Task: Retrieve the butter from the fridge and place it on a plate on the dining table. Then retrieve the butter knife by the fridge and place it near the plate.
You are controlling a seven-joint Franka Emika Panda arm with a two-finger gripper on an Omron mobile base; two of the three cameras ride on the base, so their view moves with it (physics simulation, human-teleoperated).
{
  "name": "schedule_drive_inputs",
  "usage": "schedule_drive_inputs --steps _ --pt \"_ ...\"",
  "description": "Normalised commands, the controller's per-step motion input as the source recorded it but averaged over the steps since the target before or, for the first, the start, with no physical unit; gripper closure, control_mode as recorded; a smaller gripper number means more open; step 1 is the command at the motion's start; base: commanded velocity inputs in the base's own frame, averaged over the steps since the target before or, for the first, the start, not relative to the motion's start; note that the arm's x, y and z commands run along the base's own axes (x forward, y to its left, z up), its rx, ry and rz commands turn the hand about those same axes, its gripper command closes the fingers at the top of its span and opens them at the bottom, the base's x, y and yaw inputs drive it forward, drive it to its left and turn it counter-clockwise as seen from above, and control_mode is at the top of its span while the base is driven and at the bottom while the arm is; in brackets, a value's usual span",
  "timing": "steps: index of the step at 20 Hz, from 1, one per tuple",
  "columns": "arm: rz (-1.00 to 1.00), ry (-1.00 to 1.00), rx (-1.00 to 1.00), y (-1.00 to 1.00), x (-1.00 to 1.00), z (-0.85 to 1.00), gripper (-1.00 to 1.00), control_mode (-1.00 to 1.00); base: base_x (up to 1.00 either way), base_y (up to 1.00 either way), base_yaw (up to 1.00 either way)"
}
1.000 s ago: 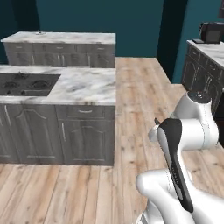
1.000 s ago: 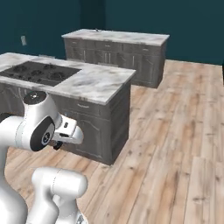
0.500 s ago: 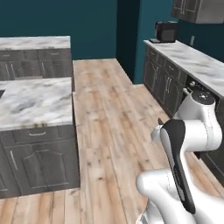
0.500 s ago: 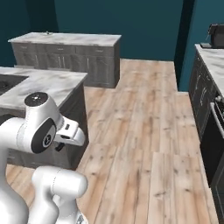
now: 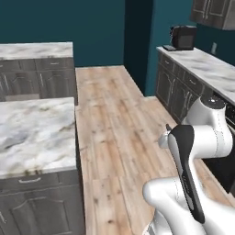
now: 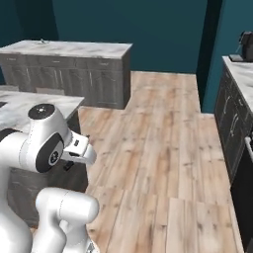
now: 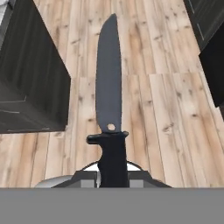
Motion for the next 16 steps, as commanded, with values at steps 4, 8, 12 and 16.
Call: schedule_drive_inputs --steps 4,8,12,16 --pt "0.0 0.0 0.0 0.0 0.0 0.0 1.0 1.0 1.0 -0.24 0.0" --pt "0.0 0.0 0.0 0.0 0.0 0.0 1.0 1.0 1.0 -0.25 0.0" --pt "0.0 0.0 0.0 0.0 0.0 0.0 1.0 1.0 1.0 -0.27 0.0" --pt "0.0 0.0 0.0 0.0 0.0 0.0 1.0 1.0 1.0 -0.3 0.0"
